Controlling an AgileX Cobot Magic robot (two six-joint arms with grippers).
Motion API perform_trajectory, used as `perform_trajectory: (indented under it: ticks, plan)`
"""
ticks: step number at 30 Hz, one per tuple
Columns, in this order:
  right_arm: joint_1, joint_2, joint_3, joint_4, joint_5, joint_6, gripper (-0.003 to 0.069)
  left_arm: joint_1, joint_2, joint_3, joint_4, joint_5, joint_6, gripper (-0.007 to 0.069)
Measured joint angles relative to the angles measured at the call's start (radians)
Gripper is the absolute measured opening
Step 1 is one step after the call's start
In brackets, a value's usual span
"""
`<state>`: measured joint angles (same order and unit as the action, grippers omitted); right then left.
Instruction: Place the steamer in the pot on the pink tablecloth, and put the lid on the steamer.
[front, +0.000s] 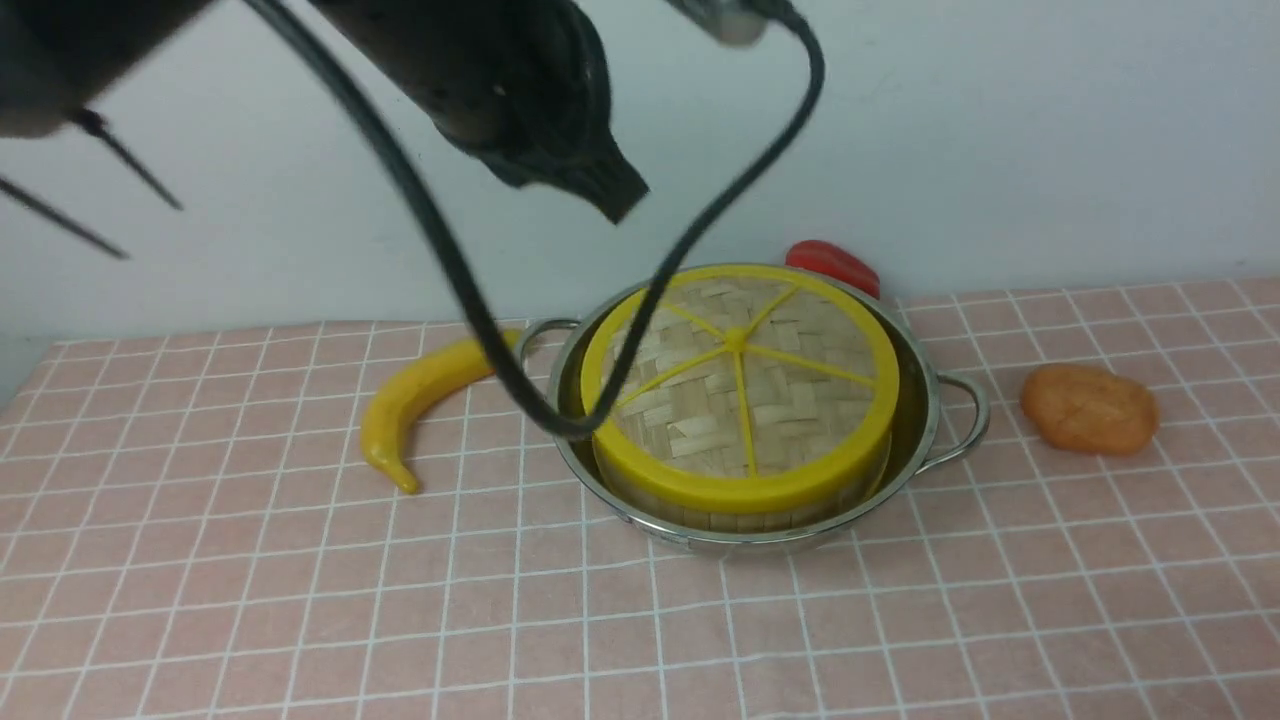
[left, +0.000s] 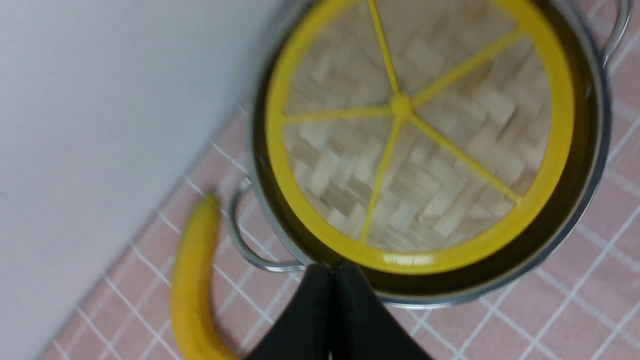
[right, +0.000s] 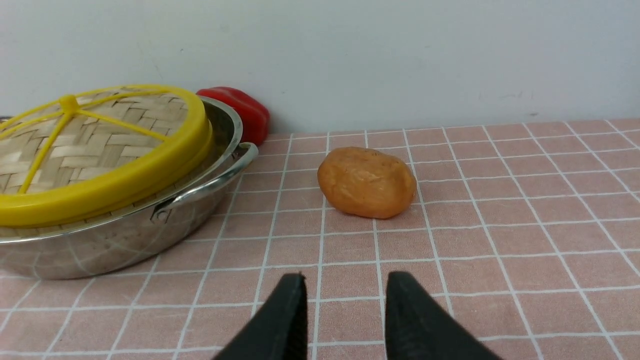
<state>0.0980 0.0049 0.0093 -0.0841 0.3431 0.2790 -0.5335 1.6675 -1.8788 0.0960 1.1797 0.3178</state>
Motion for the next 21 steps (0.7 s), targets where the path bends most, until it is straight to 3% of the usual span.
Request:
perform_trajectory:
  ticks: [6, 21]
  plan:
    - [0.0, 0.0, 0.0, 0.0, 0.0, 0.0, 0.0242, 0.0, -0.144, -0.001, -0.063, -0.01, -0.064, -0.0005]
    - [0.0, 0.0, 0.0, 0.0, 0.0, 0.0, 0.0242, 0.014, -0.23, 0.083, -0.071, -0.029, -0.079, 0.002]
